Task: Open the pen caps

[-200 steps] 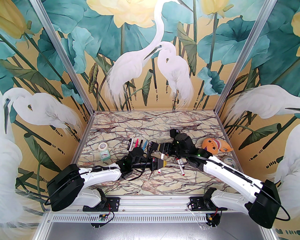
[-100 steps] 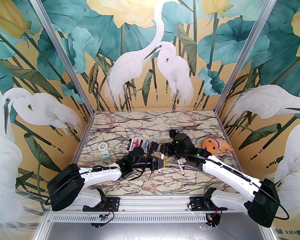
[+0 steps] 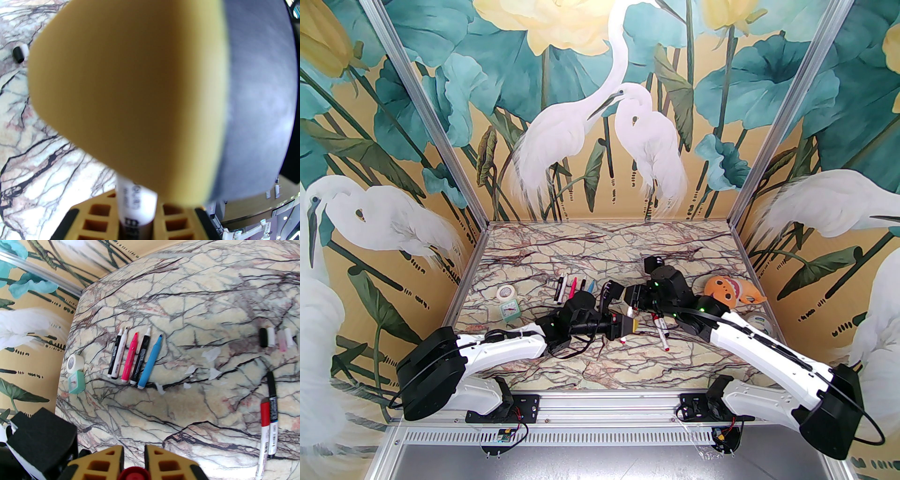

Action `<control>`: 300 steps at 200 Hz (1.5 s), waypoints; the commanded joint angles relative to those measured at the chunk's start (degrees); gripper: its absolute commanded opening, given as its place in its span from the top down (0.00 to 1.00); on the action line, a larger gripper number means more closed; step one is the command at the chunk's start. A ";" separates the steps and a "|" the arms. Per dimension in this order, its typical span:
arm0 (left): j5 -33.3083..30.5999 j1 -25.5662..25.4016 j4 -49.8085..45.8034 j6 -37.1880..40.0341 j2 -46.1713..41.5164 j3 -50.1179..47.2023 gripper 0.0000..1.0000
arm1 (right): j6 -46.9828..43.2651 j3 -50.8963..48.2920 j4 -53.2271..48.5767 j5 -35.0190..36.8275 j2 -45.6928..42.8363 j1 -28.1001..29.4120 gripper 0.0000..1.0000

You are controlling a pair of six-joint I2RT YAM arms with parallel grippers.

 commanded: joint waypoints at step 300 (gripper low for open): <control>-0.22 1.99 -2.77 -1.01 -8.79 -5.31 0.94 | -28.05 2.88 -15.73 -0.91 1.32 -22.71 0.85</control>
